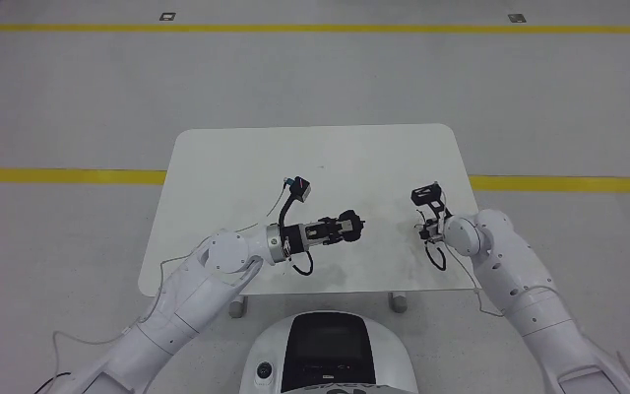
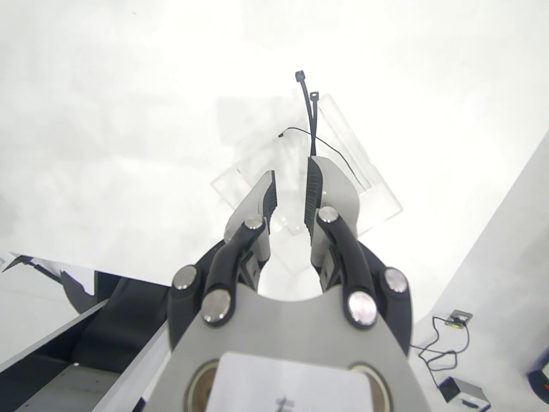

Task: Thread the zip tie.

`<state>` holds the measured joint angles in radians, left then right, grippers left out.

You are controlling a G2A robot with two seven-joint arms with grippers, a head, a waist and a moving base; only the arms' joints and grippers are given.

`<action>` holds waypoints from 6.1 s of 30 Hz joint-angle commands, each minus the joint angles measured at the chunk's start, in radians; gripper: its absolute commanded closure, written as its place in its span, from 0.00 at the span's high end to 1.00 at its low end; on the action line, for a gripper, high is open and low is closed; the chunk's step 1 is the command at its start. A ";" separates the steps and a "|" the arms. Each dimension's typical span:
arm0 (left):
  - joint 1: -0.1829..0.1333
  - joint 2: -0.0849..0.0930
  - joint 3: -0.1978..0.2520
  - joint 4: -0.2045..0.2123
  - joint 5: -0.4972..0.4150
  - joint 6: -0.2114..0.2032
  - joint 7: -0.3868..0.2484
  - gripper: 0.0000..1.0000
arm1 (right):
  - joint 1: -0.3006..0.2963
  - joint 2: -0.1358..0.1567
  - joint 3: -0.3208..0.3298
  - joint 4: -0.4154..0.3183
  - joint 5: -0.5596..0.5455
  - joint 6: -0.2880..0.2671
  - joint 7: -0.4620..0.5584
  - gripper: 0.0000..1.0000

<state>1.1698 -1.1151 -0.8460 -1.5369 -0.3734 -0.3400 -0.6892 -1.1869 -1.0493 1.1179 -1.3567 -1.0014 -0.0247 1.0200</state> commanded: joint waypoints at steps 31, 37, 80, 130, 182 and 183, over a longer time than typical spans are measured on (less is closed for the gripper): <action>0.000 0.000 0.000 0.000 0.000 0.000 0.000 0.00 | 0.046 -0.021 -0.016 0.082 0.009 -0.008 0.000 0.10; 0.000 0.000 0.000 0.000 0.000 0.000 0.000 0.00 | 0.052 -0.026 -0.021 0.096 0.013 -0.011 -0.002 0.10; 0.000 0.000 0.000 0.000 0.000 0.000 0.000 0.00 | -0.306 0.055 0.452 -0.302 0.429 -0.301 -0.001 0.00; 0.000 0.000 0.000 0.000 0.000 0.000 0.000 0.00 | 0.036 0.267 0.036 -0.460 0.901 -0.315 -0.104 0.00; -0.017 -0.015 0.001 0.105 -0.354 0.133 -0.230 0.00 | -0.048 0.376 -0.053 -0.649 0.691 -0.315 -0.451 0.00; -0.017 -0.015 0.001 0.105 -0.354 0.133 -0.230 0.00 | -0.048 0.376 -0.053 -0.649 0.691 -0.315 -0.451 0.00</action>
<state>1.1522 -1.1300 -0.8447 -1.4314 -0.7289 -0.2048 -0.9197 -1.2349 -0.6726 1.0640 -2.0056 -0.3113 -0.3400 0.5672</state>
